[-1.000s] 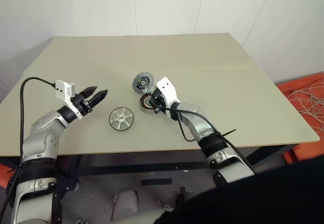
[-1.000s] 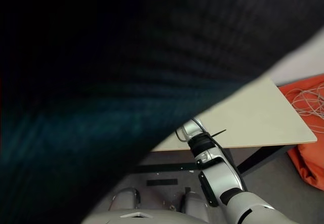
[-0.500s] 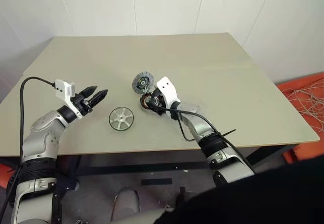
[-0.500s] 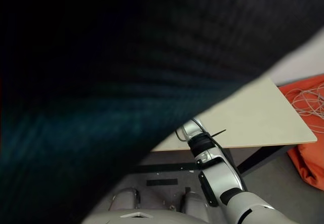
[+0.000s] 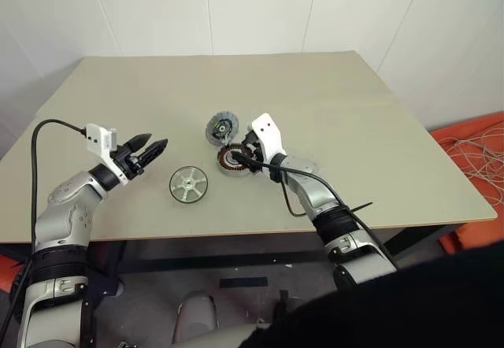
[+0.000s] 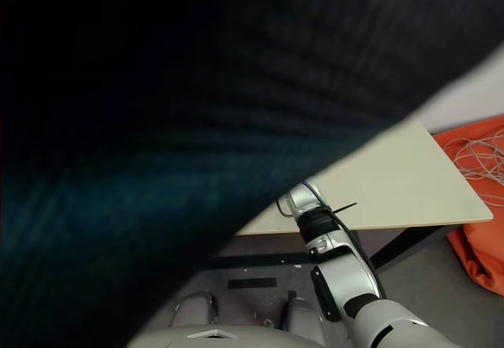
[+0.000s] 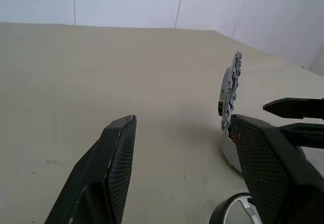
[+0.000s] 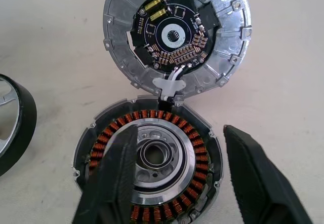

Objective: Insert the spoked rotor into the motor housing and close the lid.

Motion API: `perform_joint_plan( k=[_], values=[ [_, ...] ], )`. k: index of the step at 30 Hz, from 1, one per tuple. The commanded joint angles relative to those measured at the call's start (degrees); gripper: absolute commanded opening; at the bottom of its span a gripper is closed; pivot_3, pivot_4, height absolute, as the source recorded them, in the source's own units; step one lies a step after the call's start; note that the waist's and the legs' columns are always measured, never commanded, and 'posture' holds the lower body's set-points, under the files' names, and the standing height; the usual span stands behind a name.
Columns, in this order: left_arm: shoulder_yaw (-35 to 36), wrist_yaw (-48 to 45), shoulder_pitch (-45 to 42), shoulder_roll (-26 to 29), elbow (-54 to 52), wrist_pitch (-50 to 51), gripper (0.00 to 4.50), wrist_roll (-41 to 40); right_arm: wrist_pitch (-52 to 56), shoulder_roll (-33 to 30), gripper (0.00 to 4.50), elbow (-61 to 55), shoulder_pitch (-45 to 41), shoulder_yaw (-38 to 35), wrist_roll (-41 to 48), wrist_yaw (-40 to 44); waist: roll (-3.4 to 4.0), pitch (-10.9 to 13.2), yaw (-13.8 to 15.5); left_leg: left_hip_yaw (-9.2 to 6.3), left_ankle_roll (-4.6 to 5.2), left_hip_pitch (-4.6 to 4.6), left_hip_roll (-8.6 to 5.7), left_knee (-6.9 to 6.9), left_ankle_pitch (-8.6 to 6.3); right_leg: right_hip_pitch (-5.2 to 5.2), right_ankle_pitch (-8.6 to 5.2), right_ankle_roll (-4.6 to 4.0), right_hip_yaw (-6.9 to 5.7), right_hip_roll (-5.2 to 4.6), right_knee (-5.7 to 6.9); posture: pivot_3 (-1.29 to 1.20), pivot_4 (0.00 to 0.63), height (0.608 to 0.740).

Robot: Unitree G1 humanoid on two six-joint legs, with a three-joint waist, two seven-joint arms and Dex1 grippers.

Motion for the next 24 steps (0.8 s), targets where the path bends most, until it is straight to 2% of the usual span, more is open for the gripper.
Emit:
perform_joint_plan(
  k=[1,5,9,24],
  values=[
    [0.3,0.1,-0.4,0.5,-1.7,-0.6,3.17,0.1,-0.2,0.1,2.31,-3.4,0.0,-0.3,0.6,0.5,0.0,0.0,0.0,0.0,0.0,0.0,0.0,0.0,0.0,0.0,0.0,0.0,0.0,0.0,0.0,0.0,0.0,0.74],
    [0.3,0.2,-0.5,0.6,-1.9,-0.5,3.17,0.1,0.1,0.3,1.5,-3.2,-0.1,-0.6,1.0,0.8,0.0,0.0,0.0,0.0,0.0,0.0,0.0,0.0,0.0,0.0,0.0,0.0,0.0,0.0,0.0,0.0,0.0,0.74],
    [0.4,0.4,-0.3,0.6,-2.2,-0.4,3.17,0.1,0.4,0.4,0.12,-2.7,-0.2,-0.4,0.6,0.6,0.0,0.0,0.0,0.0,0.0,0.0,0.0,0.0,0.0,0.0,0.0,0.0,0.0,0.0,0.0,0.0,0.0,0.74],
    [0.5,0.7,-0.2,0.7,-2.2,-0.5,3.17,0.0,0.3,0.3,0.05,-2.1,0.1,0.4,-0.3,0.6,0.0,0.0,0.0,0.0,0.0,0.0,0.0,0.0,0.0,0.0,0.0,0.0,0.0,0.0,0.0,0.0,0.0,0.74]
  ],
)
